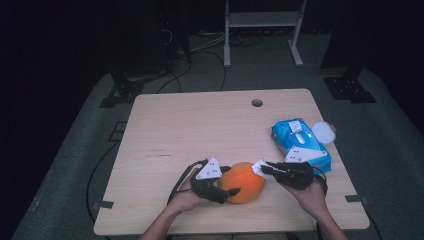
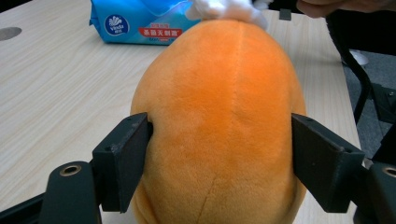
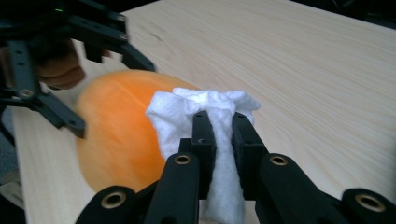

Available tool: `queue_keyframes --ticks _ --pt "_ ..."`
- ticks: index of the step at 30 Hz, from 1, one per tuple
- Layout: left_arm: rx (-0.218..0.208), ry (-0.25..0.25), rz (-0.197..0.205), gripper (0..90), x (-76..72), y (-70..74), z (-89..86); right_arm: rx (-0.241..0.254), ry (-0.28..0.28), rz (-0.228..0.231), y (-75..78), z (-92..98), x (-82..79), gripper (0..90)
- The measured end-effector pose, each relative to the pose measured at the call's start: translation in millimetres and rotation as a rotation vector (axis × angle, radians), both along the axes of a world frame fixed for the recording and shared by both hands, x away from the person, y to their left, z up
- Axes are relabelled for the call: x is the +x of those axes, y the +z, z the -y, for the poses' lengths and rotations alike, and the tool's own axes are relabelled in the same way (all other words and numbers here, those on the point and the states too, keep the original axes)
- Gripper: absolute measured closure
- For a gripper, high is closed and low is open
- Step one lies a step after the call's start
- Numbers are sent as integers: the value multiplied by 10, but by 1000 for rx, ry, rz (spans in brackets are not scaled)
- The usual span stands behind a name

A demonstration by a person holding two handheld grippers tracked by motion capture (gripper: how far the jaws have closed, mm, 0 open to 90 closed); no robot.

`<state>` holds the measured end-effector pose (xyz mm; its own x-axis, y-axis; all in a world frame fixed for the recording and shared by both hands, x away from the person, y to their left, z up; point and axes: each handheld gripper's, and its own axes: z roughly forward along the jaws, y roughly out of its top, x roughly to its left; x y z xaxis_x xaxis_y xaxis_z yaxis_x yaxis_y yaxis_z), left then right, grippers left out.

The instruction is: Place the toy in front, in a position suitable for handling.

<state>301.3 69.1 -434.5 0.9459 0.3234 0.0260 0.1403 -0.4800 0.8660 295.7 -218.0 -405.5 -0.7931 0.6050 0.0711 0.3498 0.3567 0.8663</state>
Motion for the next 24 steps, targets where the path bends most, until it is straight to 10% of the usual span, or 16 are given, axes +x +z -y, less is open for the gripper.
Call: queue_keyframes --ticks 13,20,24 --pt "-3 3 -3 246 11 19 7 3 -1 -12 6 40 2 812" --pt "-16 11 -16 241 28 9 10 -22 87 56 75 -243 -117 811" --pt "-35 22 -43 242 65 -7 -36 -37 33 43 49 -96 -51 811"
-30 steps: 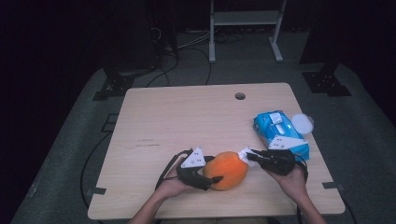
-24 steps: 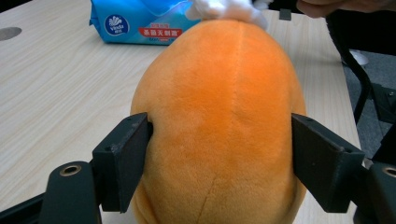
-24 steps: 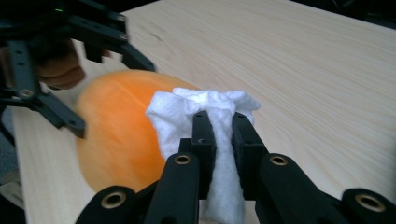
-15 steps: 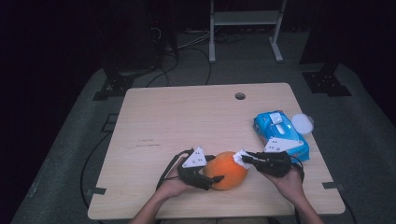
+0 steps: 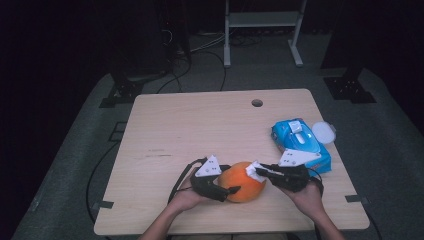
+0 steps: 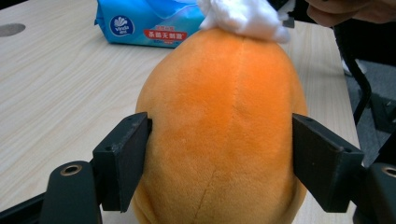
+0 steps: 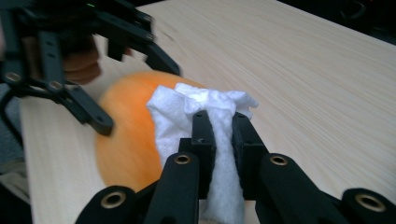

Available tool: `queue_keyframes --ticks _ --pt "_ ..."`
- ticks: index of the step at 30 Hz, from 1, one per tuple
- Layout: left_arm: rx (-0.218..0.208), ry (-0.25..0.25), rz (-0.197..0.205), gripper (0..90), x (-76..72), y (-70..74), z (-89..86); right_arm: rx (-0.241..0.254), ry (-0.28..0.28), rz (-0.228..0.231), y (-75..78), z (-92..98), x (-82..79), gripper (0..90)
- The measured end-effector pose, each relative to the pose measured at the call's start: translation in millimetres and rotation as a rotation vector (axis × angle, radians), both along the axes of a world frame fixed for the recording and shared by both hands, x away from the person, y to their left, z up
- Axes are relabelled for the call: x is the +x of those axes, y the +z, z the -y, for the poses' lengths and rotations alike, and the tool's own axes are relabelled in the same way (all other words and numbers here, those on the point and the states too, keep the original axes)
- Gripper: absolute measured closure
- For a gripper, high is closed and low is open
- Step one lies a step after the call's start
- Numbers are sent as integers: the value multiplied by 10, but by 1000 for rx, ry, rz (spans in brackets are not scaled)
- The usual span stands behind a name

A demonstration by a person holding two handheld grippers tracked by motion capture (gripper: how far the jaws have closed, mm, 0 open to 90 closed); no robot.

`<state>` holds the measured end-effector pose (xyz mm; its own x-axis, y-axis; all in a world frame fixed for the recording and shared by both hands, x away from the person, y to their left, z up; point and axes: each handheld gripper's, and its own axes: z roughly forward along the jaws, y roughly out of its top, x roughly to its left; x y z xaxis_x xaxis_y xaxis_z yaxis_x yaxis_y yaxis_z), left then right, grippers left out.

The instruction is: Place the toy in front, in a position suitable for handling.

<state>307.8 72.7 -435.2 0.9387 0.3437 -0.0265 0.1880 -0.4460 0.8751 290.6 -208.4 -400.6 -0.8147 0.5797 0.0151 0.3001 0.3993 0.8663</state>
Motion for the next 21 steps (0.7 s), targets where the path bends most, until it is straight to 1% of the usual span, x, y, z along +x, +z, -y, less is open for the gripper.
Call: queue_keyframes --ticks 2,3,4,5,6,7,8,9,10,12,14,15,16,18,19,20,21 --pt "-5 3 -6 241 6 3 12 8 -28 -19 -16 75 14 811" --pt "-3 5 -4 238 4 8 37 11 -31 -19 -17 76 12 811" --pt "-2 7 -3 229 1 14 51 12 -28 -9 -6 42 -8 811" --pt "-2 4 -1 223 -2 21 66 13 -15 0 4 6 -20 811" --pt "-1 2 -1 209 -4 23 72 12 10 8 21 -66 -46 810" --pt "5 -1 0 200 -8 28 71 2 18 17 28 -107 -62 810" --pt "2 -6 1 184 -8 27 61 -12 26 29 32 -148 -73 810" --pt "-10 -15 -4 170 1 28 35 -22 33 34 29 -156 -68 811" --pt "-27 -18 -11 148 12 30 13 -11 35 21 18 -130 -49 811" --pt "-43 -25 -18 103 43 36 -32 -6 18 9 -7 -65 -23 811" --pt "-55 -23 -42 86 88 6 -71 8 -7 -3 -25 35 10 810" --pt "-63 -24 -67 68 117 -30 -74 16 -16 -7 -30 76 22 810" --pt "-64 -29 -82 65 131 -50 -66 23 -23 -14 -35 107 31 810" --pt "-58 -51 -102 58 142 -93 -19 29 -18 -18 -43 102 35 810" --pt "-53 -73 -113 59 141 -114 17 27 -18 -15 -45 89 34 810" --pt "-48 -75 -110 80 130 -119 35 25 -17 -12 -49 70 38 811" --pt "-48 -72 -89 107 109 -111 44 25 -17 -12 -51 61 45 810"
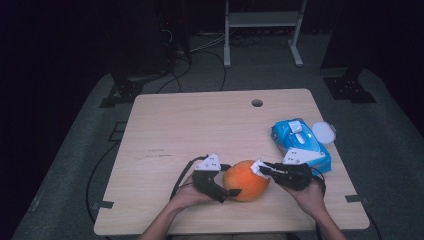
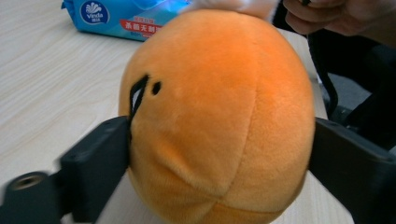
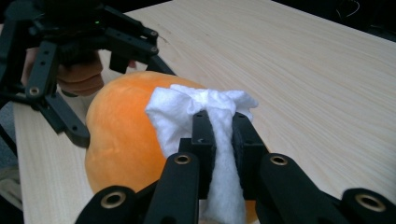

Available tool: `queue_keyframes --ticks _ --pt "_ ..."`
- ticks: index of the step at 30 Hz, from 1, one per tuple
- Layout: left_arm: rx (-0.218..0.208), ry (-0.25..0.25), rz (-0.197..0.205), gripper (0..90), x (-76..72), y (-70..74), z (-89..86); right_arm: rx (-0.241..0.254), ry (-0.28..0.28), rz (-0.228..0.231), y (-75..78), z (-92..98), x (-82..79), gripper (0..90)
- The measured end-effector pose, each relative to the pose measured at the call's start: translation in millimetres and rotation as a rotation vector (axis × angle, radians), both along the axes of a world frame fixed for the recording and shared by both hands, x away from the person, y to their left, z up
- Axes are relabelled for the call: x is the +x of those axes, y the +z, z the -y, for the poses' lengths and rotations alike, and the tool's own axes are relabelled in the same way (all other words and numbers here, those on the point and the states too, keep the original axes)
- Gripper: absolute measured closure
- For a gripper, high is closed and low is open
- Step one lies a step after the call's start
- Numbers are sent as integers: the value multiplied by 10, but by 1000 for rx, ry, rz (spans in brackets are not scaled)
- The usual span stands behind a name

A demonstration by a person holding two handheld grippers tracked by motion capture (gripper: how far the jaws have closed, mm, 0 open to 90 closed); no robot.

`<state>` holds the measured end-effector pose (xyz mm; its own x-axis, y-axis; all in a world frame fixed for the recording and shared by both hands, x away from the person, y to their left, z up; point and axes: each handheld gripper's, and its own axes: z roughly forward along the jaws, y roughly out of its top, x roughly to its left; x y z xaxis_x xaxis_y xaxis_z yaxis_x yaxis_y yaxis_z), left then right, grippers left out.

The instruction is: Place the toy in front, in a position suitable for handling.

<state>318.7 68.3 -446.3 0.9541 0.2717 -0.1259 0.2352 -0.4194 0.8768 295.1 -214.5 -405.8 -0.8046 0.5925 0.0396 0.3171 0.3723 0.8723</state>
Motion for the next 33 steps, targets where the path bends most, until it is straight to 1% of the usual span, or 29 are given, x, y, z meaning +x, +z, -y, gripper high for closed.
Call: queue_keyframes --ticks 2,3,4,5,6,7,8,9,10,11,12,13,14,15,17,19,20,23,24,25,26,27,28,29,30,31,32,33 --pt "-9 12 47 207 -41 74 -3 0 -10 2 5 3 17 811" --pt "-21 15 63 236 -58 125 -11 8 -15 3 18 14 21 811" --pt "-40 14 71 264 -72 178 -18 19 -23 5 39 23 11 812" --pt "-55 13 79 287 -86 233 -19 39 -20 8 65 28 -4 812" --pt "-47 11 92 300 -104 297 -4 68 0 1 94 18 -23 813" --pt "-42 8 97 309 -119 324 10 86 25 5 129 -41 -60 813" --pt "-24 1 116 314 -146 343 28 76 41 20 147 -94 -87 812" --pt "-13 -4 126 325 -160 341 32 59 61 44 170 -187 -131 812" --pt "-4 -8 129 331 -169 334 20 53 73 50 178 -227 -147 812" --pt "-6 -6 124 339 -165 332 4 40 82 53 183 -264 -158 813" --pt "-9 -3 118 345 -152 332 -19 38 82 55 178 -265 -156 812" --pt "-16 6 107 347 -146 332 -30 47 82 47 165 -244 -138 812" --pt "-17 14 101 347 -138 330 -36 53 73 35 148 -211 -119 812" --pt "-24 24 89 346 -131 314 -24 48 59 34 126 -175 -96 812" --pt "-26 34 80 337 -126 299 -1 41 29 16 80 -98 -56 812" --pt "-32 48 73 329 -119 289 34 45 13 11 81 -80 -55 812" --pt "-35 56 72 325 -120 287 47 48 13 18 100 -100 -74 812" --pt "-40 77 64 319 -121 281 65 68 59 37 166 -199 -144 812" --pt "-36 78 64 310 -119 279 58 59 67 47 176 -237 -165 812" --pt "-38 77 64 287 -118 275 53 38 65 58 176 -260 -174 812" --pt "-50 71 66 258 -115 264 45 36 66 57 167 -253 -163 812" --pt "-65 55 57 201 -103 250 29 42 64 43 149 -230 -143 812" --pt "-74 47 51 150 -90 237 21 34 53 41 121 -189 -117 812" --pt "-69 45 50 106 -74 216 16 31 40 39 105 -162 -105 812" --pt "-47 45 45 74 -52 185 20 35 21 36 92 -117 -91 813" --pt "-38 44 36 61 -42 161 31 46 2 29 83 -62 -69 812" --pt "-24 41 25 61 -27 121 57 53 -6 22 79 -34 -56 813" --pt "-23 35 20 70 -25 102 74 69 -13 10 72 -8 -40 812"
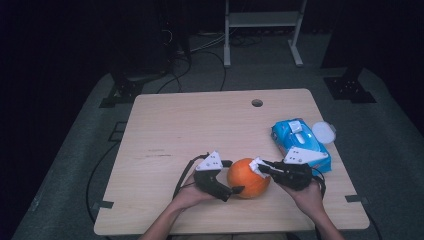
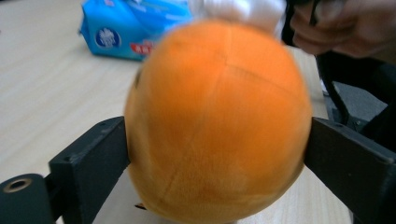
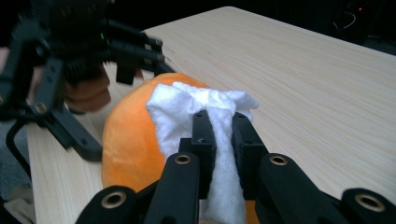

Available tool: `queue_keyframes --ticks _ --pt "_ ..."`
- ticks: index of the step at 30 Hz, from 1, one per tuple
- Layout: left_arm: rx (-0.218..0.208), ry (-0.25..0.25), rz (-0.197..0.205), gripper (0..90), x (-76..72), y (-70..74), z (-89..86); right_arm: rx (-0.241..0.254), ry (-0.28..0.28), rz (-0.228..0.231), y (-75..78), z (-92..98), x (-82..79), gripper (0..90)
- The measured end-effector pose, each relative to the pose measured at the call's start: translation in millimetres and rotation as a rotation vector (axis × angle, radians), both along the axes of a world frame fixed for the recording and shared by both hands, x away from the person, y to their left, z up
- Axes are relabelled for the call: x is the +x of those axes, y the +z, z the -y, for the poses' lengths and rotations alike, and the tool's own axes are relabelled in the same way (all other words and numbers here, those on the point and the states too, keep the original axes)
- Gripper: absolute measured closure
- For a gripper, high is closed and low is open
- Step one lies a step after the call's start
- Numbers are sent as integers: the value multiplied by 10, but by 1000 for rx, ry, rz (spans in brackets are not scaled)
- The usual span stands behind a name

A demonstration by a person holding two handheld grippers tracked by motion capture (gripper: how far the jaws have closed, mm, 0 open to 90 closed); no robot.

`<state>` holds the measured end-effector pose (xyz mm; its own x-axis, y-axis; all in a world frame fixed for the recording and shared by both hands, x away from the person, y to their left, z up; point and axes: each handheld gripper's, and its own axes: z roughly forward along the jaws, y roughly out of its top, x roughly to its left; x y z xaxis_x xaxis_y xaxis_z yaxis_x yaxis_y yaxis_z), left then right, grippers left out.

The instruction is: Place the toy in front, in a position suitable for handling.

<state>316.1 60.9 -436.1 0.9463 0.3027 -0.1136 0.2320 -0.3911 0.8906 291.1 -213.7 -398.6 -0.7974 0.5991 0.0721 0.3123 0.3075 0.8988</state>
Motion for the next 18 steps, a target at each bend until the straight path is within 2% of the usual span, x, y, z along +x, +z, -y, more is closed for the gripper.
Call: queue_keyframes --ticks 1,3,5,8,10,13,14,16,18 --pt "-2 -2 11 93 -15 -7 16 5 0 -4 -4 2 4 812" --pt "10 12 53 193 -51 55 4 -1 -4 7 3 -18 -1 812" --pt "-4 14 65 255 -68 118 -24 20 -4 16 46 -24 -21 813" --pt "-25 1 63 281 -91 248 -83 76 16 33 130 -39 -71 813" --pt "-21 8 75 293 -102 291 -119 114 29 28 153 -34 -75 813" --pt "17 29 49 299 -69 249 -142 88 24 1 85 -18 -19 812" --pt "28 34 40 299 -58 225 -141 58 14 -14 19 -14 18 812" --pt "12 49 17 301 -35 193 -155 5 -3 -32 -86 -14 72 812" --pt "13 59 14 300 -32 211 -151 39 -6 -58 -100 1 95 813"
